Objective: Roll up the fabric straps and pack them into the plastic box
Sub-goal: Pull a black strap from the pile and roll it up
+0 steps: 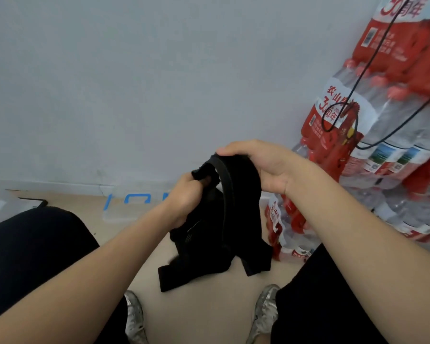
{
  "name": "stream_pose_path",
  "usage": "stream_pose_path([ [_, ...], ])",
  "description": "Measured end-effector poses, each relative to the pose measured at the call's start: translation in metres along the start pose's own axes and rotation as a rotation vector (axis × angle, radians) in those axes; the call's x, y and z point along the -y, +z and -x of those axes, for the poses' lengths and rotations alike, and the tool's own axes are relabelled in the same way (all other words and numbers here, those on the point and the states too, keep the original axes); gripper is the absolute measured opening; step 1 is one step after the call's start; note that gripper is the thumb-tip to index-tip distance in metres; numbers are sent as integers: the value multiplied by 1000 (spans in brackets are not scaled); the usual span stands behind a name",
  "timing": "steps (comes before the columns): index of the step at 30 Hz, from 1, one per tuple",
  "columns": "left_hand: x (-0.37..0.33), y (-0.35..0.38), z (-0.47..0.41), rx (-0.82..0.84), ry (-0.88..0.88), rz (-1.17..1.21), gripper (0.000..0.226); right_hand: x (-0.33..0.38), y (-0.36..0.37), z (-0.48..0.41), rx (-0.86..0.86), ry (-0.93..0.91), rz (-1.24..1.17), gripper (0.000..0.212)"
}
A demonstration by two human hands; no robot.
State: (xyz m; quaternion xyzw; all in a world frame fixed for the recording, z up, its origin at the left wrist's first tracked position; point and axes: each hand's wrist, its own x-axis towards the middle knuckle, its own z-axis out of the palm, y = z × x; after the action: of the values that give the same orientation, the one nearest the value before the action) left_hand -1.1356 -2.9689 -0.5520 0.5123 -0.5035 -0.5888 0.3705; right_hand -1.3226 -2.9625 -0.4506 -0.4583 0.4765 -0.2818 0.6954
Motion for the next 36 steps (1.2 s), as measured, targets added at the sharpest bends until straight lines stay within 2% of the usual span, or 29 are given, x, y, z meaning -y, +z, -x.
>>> stream_pose_path([
  [4,28,6,15,-62,-137,-94,31,-17,-3,16,-11,-65,-83,17],
  [7,38,11,32,-39,-63,-204,47,-33,3,26,-46,-92,-50,30],
  [8,40,13,38,0,-37,-181,46,-37,5,29,-60,-88,-13,31],
  [10,47,19,46,36,14,-129,43,-43,7,33,-116,-48,48,20],
  [11,51,21,48,15,40,-127,40,-45,6,35,-154,-15,51,14],
  [14,63,17,50,-80,40,-188,29,-46,-2,41,-228,25,-27,17],
  [17,72,8,49,50,-101,-233,27,-47,-14,48,-134,-89,-141,13],
  [20,85,7,45,86,-245,-202,21,-51,-15,45,-103,-156,-152,25],
  [24,101,11,49,99,-491,-258,13,-60,-1,26,-243,-158,-63,9],
  [26,102,13,51,137,-611,-226,13,-63,7,15,-332,-158,-94,12],
  [29,101,12,53,229,-734,-168,17,-66,16,4,-366,-138,-118,20],
  [33,106,9,49,311,-811,-148,13,-66,19,-12,-395,-161,-153,24],
  [34,111,9,47,311,-824,-151,12,-67,20,-17,-413,-175,-164,34],
  [36,124,9,42,308,-851,-171,17,-70,20,-27,-454,-161,-208,69],
])
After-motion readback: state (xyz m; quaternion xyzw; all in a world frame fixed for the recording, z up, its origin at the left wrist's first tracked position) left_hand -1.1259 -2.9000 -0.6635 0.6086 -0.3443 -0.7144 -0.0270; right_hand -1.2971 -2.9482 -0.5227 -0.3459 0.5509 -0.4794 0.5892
